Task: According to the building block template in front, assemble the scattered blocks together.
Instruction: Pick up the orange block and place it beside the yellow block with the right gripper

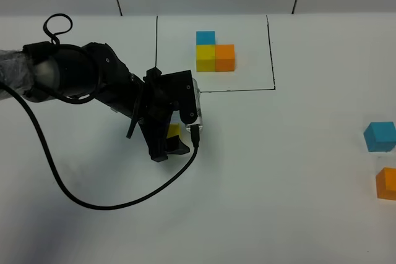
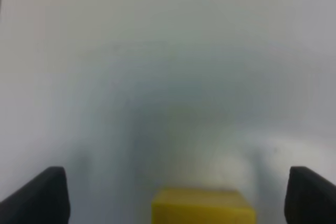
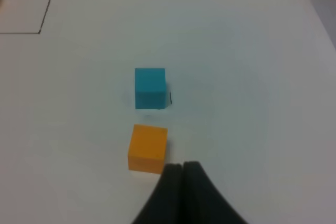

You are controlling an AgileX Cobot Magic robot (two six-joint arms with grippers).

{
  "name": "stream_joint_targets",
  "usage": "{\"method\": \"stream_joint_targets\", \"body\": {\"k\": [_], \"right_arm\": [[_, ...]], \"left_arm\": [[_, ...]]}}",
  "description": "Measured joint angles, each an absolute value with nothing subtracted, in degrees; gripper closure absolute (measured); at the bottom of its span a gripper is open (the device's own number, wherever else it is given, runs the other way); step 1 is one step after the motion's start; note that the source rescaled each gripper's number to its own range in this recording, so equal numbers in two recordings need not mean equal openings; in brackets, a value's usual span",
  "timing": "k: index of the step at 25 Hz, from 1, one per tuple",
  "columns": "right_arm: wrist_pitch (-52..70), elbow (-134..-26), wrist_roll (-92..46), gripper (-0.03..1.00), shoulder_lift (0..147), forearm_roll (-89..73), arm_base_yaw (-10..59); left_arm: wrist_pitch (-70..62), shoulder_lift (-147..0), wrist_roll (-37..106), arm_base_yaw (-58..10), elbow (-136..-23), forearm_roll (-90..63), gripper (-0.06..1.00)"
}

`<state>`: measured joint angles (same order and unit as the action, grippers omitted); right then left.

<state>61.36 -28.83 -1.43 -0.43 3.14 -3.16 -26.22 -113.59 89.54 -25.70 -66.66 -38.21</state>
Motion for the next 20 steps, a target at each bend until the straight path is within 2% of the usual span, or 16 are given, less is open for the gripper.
{"method": "stream_joint_targets", "body": {"k": [5,8,11,14,15,17,20], "right_arm": [[61.36,-28.83,-1.43,0.97,-0.43,3.14,-3.16],[61.36,-28.83,-1.43,0.97,-0.43,3.14,-3.16],[61.36,-28.83,-1.43,0.97,-0.43,3.14,-3.16],[61.36,-28.83,-1.43,0.97,-0.43,3.14,-3.16],[61.36,-28.83,-1.43,0.97,-0.43,3.14,-3.16],[61.36,-28.83,-1.43,0.97,-0.43,3.14,-3.16],[61.36,-28.83,-1.43,0.97,-0.43,3.14,-3.16]], "left_arm": [[-28.10,-109.89,89.46,-25.70,-66.66,-38.15,-0.01],[-30.29,-108.02,89.39,-25.70,-66.66,-38.15,0.09],[-31.90,-106.85,89.34,-25.70,-66.66,-37.65,0.32],[-32.64,-106.40,88.69,-25.70,-66.66,-36.97,0.70],[-32.79,-106.36,88.00,-25.70,-66.66,-36.78,0.79],[-33.18,-106.34,85.61,-25.70,-66.66,-36.71,0.89],[-33.52,-106.34,78.84,-25.70,-66.66,-36.66,0.93]]}}
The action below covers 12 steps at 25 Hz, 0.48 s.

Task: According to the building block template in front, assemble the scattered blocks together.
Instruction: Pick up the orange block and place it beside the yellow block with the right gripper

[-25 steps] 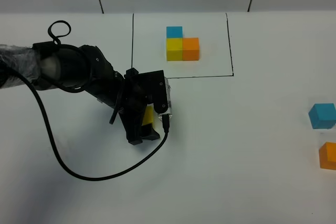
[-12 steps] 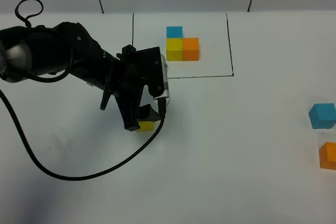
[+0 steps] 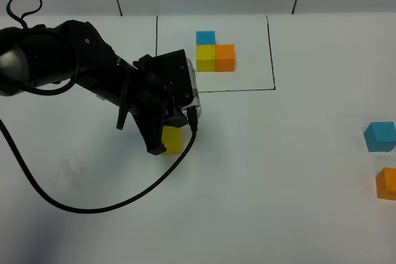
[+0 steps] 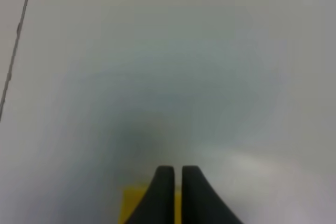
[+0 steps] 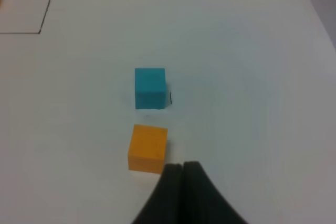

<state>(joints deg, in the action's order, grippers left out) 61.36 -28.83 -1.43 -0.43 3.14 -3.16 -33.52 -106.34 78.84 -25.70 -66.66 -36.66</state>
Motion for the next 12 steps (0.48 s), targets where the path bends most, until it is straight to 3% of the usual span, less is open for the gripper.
{"method": "stream_joint_targets", "body": {"k": [12], "right_arm": [[61.36,-28.83,-1.43,0.97,-0.43,3.14,-3.16]], "left_arm": [[-33.17,-106.30,17.02,-25.70,-66.66,-35.58,0.94]]}}
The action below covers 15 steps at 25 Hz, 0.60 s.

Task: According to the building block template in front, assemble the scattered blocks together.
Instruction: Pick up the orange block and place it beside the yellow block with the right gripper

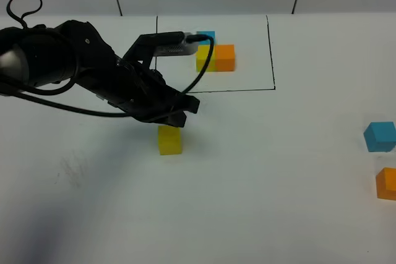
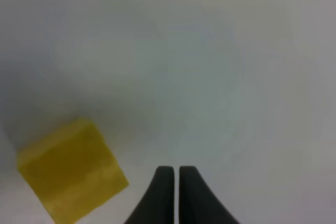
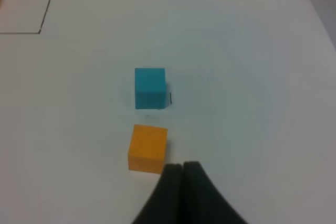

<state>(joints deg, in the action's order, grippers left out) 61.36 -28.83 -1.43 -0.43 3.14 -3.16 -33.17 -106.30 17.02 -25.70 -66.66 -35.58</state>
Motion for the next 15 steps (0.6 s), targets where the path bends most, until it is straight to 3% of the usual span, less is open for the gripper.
{"method": "stream_joint_targets", "body": {"k": [4,15], "right_arm": [[61.36,-28.83,-1.43,0.97,-0.43,3.14,-3.16],[61.36,-28.83,-1.43,0.97,-0.43,3.14,-3.16]], "left_arm": [[-31.16,-106.30,8.41,-25.70,-66.66,-31.68,0.94],[-27.97,-103.13,7.12,-24.33,-66.61,-22.30,0.94]]}}
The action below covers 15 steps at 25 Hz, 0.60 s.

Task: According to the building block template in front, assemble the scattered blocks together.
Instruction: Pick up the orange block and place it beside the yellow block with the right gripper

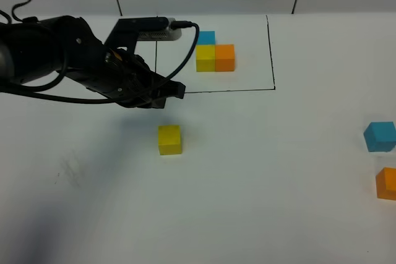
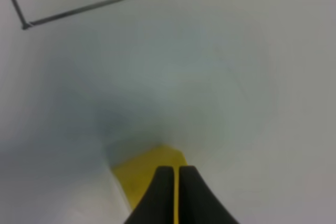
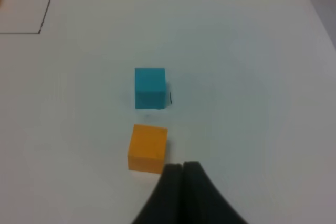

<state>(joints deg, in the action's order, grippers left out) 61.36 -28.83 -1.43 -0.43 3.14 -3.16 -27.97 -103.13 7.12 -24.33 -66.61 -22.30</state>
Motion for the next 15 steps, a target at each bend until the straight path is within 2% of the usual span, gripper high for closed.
{"method": "stream_joint_targets", "body": {"k": [15], "right_arm": [[61.36,-28.83,-1.43,0.97,-0.43,3.14,-3.16]], "left_arm": [[-40.52,-90.01,1.41,-10.69,-63.85,-10.04,0.94]]}}
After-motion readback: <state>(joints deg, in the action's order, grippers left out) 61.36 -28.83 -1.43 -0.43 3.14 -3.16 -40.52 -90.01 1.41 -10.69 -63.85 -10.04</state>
